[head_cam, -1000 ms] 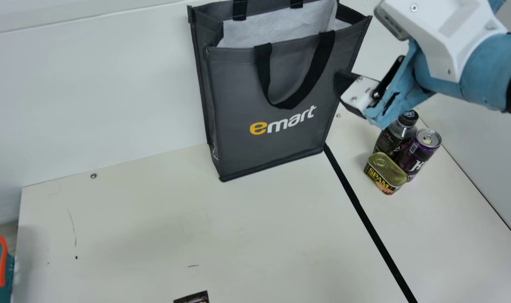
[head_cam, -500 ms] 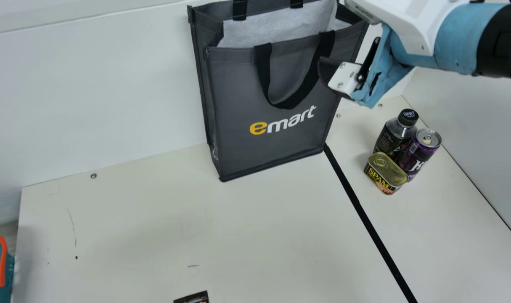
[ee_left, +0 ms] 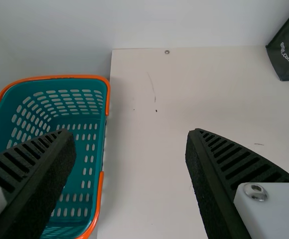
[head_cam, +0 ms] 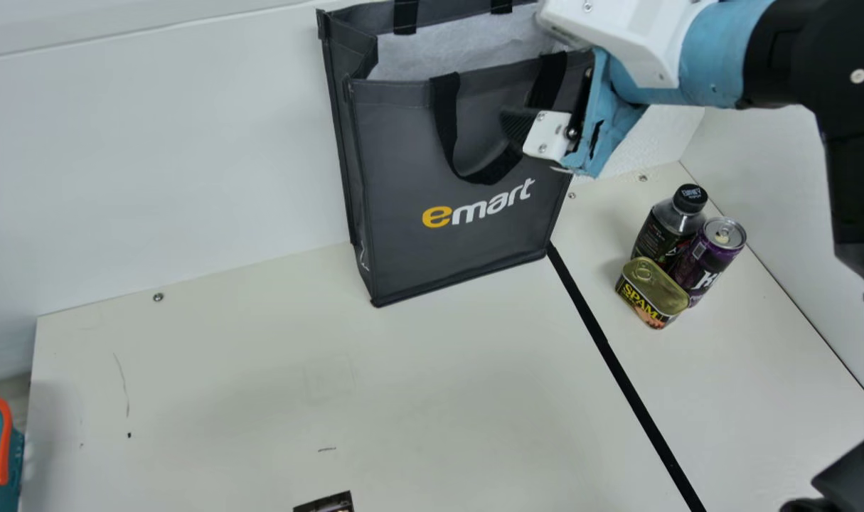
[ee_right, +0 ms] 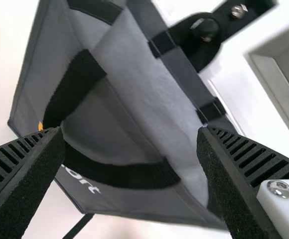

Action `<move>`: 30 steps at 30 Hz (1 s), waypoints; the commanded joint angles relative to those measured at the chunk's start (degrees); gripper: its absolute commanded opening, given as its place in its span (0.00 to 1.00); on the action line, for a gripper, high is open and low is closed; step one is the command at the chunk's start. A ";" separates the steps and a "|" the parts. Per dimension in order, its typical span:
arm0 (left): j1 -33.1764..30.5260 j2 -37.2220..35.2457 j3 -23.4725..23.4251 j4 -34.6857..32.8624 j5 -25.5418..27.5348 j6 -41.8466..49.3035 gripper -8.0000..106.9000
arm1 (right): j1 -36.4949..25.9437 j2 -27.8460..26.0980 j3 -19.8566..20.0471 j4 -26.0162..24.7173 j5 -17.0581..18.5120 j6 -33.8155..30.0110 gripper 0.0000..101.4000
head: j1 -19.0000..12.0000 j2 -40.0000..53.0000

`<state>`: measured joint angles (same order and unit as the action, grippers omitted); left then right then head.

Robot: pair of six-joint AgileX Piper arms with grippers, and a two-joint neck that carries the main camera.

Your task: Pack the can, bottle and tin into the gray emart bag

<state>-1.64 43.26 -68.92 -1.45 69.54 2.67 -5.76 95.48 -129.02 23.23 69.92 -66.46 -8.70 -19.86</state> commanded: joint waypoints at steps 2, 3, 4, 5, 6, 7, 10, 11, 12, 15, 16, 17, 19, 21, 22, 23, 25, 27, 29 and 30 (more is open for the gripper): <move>0.00 0.00 0.00 0.00 0.00 0.00 0.85 | 0.37 1.04 -0.48 0.63 -0.02 -1.93 0.90 | -1.30 -0.14; 0.00 0.00 0.00 0.00 0.00 0.00 0.85 | 0.46 1.44 -0.68 0.82 -0.02 -2.41 0.90 | -1.30 -0.14; 0.00 0.00 0.00 0.00 0.00 0.00 0.85 | 0.57 1.84 -0.94 0.96 -0.02 -2.82 0.90 | -1.30 -0.14; 0.00 0.00 0.00 0.00 0.00 0.00 0.85 | 0.67 2.23 -1.18 1.12 -0.02 -3.22 0.90 | -1.30 -0.14; 0.00 0.00 0.00 0.00 0.00 0.00 0.85 | 0.74 2.63 -1.44 1.28 -0.02 -3.60 0.90 | -1.30 -0.14; 0.00 0.00 0.00 0.00 0.00 0.00 0.85 | 0.84 3.02 -1.69 1.41 -0.02 -3.96 0.90 | -1.30 -0.14; 0.00 0.00 0.00 0.00 0.00 0.00 0.85 | 1.13 4.20 -2.40 1.76 -0.02 -4.98 0.90 | -1.30 -0.14; 0.00 0.00 0.00 0.00 0.00 0.00 0.85 | 1.22 4.55 -2.57 1.85 -0.02 -5.31 0.90 | -1.30 -0.14; 0.00 0.00 0.00 0.00 0.00 0.00 0.85 | 1.32 4.91 -2.73 1.91 -0.02 -5.63 0.90 | -1.30 -0.14; 0.00 0.00 0.00 0.00 0.00 0.00 0.85 | 1.56 5.79 -3.02 2.11 -0.02 -6.56 0.90 | -1.30 -0.14; 0.00 0.00 0.00 0.00 0.00 0.00 0.85 | 1.67 6.06 -3.05 2.11 -0.02 -6.85 0.90 | -1.30 -0.14; 0.00 0.00 0.00 0.00 0.00 0.00 0.85 | 1.76 6.32 -3.08 2.13 -0.02 -7.13 0.90 | -1.30 -0.14; 0.00 0.00 0.00 0.00 0.00 0.00 0.85 | 1.93 6.83 -3.08 2.17 -0.02 -7.64 0.90 | -1.30 -0.14; 0.00 0.00 0.00 0.00 0.00 0.00 0.85 | 2.13 7.33 -3.02 2.16 -0.02 -8.02 0.90 | -1.30 -0.14; 0.00 0.00 0.00 0.00 0.00 0.00 0.85 | 2.25 7.57 -2.93 2.17 -0.02 -8.20 0.90 | -1.30 -0.14; 0.00 0.00 0.00 0.00 0.00 0.00 0.85 | 2.36 7.77 -2.83 2.18 -0.02 -8.37 0.90 | -1.30 -0.14; 0.00 0.00 0.00 0.00 0.00 0.00 0.85 | 2.58 8.20 -2.67 2.20 -0.02 -8.63 0.90 | -1.30 -0.14; 0.00 0.00 0.00 0.00 0.00 0.00 0.85 | 2.84 8.61 -2.58 2.19 -0.02 -8.79 0.90 | -1.30 -0.14; 0.00 0.00 0.00 0.00 0.00 0.00 0.85 | 3.13 8.95 -2.42 2.21 -0.02 -9.02 0.90 | -1.30 -0.14; 0.00 0.00 0.00 0.00 0.00 0.00 0.85 | 3.27 9.12 -2.37 2.21 -0.02 -9.11 0.90 | -1.30 -0.14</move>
<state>-1.64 43.26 -68.92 -1.45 69.54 2.67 -2.52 104.56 -131.41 25.44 69.87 -75.48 -8.70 -19.95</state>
